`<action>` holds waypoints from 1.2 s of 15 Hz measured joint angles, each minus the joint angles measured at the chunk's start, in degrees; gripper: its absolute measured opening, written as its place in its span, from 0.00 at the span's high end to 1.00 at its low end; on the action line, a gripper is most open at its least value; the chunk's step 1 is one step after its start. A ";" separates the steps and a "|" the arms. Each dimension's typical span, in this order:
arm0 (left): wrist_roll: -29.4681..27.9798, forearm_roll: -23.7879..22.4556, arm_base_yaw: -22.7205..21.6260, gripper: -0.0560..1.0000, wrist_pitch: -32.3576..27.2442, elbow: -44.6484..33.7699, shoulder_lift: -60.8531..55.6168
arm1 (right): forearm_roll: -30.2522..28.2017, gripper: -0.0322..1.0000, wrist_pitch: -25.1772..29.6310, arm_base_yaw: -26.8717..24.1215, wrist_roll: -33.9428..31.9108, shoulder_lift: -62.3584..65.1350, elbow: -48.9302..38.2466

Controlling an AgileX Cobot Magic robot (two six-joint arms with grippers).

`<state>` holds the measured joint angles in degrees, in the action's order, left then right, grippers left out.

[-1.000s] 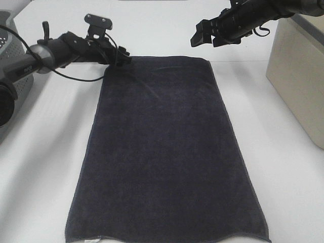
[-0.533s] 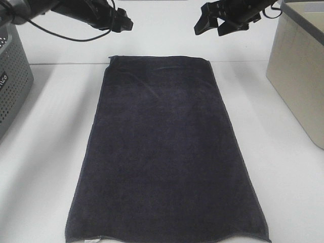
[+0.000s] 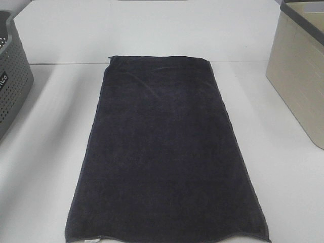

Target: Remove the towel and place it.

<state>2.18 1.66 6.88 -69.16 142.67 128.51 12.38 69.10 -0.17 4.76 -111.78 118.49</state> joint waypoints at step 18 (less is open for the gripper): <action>-0.40 1.15 -10.89 0.32 5.61 -88.12 -84.22 | -4.70 0.24 0.80 -6.07 -1.15 87.49 -73.40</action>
<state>1.78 2.81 -4.01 -63.54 54.55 44.29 7.68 69.90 -6.25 3.61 -24.29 45.09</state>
